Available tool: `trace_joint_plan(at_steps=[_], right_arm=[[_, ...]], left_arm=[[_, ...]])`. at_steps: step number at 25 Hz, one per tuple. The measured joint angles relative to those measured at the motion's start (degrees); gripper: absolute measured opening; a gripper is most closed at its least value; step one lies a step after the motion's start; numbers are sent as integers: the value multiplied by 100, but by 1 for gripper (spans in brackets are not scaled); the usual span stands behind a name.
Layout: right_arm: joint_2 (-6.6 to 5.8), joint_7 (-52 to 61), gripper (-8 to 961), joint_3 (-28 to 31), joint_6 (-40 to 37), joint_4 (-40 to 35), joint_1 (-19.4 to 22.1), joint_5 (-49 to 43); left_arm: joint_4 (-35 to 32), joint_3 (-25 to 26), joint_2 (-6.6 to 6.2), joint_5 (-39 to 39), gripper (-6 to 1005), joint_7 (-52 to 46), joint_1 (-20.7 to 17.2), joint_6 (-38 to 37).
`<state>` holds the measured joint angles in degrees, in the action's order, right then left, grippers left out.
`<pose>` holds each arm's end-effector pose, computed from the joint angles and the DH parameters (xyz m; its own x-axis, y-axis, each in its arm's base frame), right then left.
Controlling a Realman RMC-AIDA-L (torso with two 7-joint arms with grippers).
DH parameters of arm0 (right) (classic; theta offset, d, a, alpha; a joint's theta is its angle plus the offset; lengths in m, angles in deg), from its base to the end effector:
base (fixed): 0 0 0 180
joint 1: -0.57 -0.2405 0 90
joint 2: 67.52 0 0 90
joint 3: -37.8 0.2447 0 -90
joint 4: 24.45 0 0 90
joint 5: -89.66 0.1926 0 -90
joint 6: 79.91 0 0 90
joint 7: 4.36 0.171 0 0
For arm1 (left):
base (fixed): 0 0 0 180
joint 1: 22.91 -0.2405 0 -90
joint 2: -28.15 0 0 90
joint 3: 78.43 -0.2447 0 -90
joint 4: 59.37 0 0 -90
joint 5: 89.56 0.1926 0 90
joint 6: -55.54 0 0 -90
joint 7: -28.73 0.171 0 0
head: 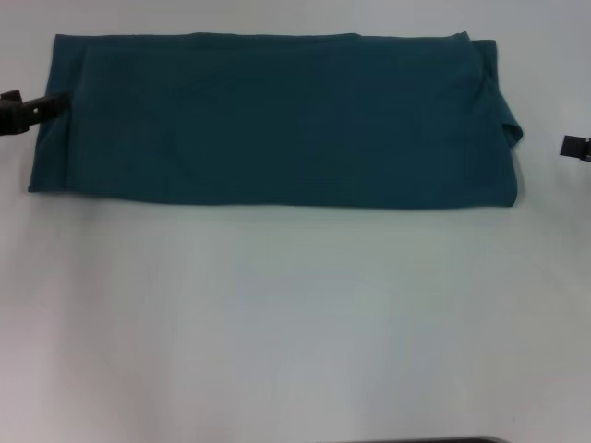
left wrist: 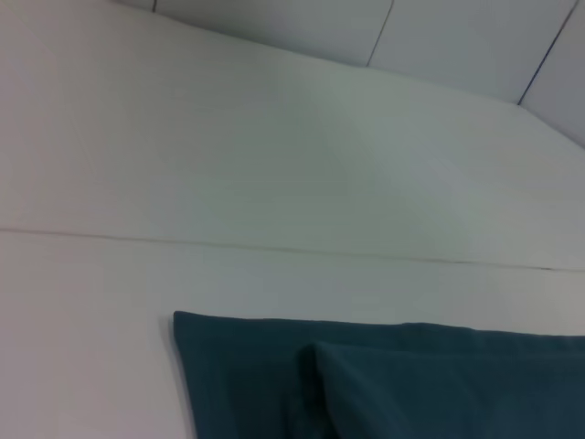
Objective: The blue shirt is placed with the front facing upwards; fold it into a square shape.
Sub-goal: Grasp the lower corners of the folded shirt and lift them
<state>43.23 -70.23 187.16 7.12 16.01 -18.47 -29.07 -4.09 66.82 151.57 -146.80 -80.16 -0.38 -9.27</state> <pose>0.3396 0.2903 0.0642 0.2725 -0.7636 -0.5853 -0.9539 -0.2937 -0.0608 -0.3136 0.3510 0.0395 0.5154 0.5930 0.6187 0.8554 -0.3129 -0.4127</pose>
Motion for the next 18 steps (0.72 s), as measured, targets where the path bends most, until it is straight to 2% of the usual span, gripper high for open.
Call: trace_joint_plan(at_steps=[9,18], right_arm=[[47,729,710,-18,-92,-188,-580,-901],[116,715,705,-43,-461,-581,-731,-971]], left_arm=[[24,-19,-9,12,828,55,-35,10],[27,-11,-12,27,828,105,-28,41]])
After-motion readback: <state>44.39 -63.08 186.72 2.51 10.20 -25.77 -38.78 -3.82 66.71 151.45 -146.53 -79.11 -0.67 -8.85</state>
